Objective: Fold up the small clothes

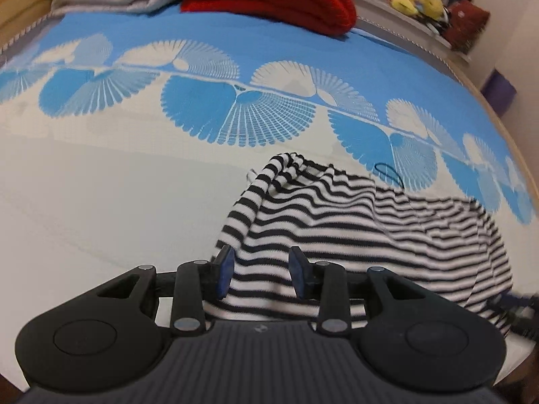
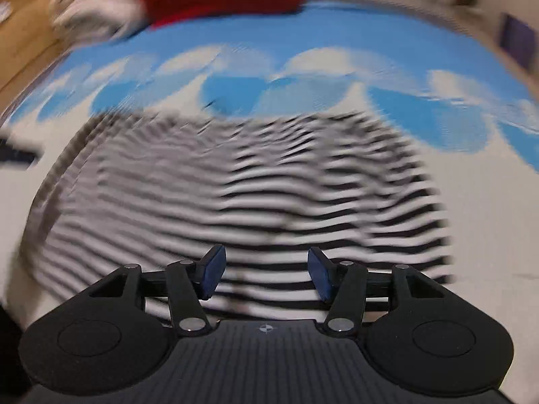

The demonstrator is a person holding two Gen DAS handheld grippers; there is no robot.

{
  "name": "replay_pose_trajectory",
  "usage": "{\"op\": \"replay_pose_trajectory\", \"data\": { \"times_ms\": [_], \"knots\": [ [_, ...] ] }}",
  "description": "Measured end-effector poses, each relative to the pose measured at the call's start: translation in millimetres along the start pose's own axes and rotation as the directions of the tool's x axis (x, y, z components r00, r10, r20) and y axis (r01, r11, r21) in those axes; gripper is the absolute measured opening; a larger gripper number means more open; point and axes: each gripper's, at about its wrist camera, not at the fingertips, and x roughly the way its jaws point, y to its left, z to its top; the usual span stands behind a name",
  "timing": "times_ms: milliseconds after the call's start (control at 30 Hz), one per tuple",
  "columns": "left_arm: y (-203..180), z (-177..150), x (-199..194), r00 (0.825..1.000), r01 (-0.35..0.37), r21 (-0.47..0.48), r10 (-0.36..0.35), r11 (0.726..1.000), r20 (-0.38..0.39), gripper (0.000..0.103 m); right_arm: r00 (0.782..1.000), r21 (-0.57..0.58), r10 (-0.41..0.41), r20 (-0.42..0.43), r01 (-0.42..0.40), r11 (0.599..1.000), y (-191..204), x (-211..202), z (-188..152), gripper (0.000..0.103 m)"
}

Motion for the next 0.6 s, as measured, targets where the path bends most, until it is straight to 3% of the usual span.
{"op": "replay_pose_trajectory", "data": {
  "times_ms": [67, 133, 167, 233, 333, 433, 500, 600],
  "knots": [
    [0, -5, -7, 1.0, -0.025, 0.023, 0.025, 0.999, 0.004, 0.04, 0.994, 0.025, -0.106, -0.035, 0.107, 0.994, -18, 1, -7, 0.056],
    [1, -10, -16, 0.999, -0.032, 0.024, 0.032, 0.999, 0.016, 0.04, 0.96, 0.04, -0.211, -0.183, 0.221, 0.974, -41, 21, -21, 0.058],
    [1, -12, -21, 0.999, -0.032, 0.02, 0.032, 0.999, 0.026, 0.04, 0.943, 0.07, -0.202, -0.264, 0.228, 0.971, -54, 30, -29, 0.06],
    [0, -17, -34, 0.998, -0.033, 0.014, 0.032, 0.999, 0.059, 0.04, 0.959, 0.164, -0.16, -0.235, 0.201, 0.966, -69, 21, -27, 0.059],
    [-8, -24, -52, 0.991, -0.06, 0.054, 0.053, 0.997, 0.124, 0.045, 0.984, 0.146, -0.155, -0.083, 0.166, 0.975, -67, -13, -13, 0.057],
    [-21, -35, -69, 0.981, -0.091, 0.09, 0.074, 0.992, 0.181, 0.05, 0.988, 0.093, -0.125, 0.086, 0.117, 0.989, -67, -57, -5, 0.058],
    [-28, -48, -80, 0.978, -0.087, 0.082, 0.07, 0.993, 0.198, 0.051, 0.976, 0.072, -0.093, 0.195, 0.081, 0.994, -72, -85, -1, 0.061],
    [-42, -77, -91, 0.978, -0.073, 0.11, 0.05, 0.991, 0.203, 0.062, 0.944, 0.071, -0.073, 0.322, 0.052, 0.996, -77, -119, -7, 0.072]
  ]
}}
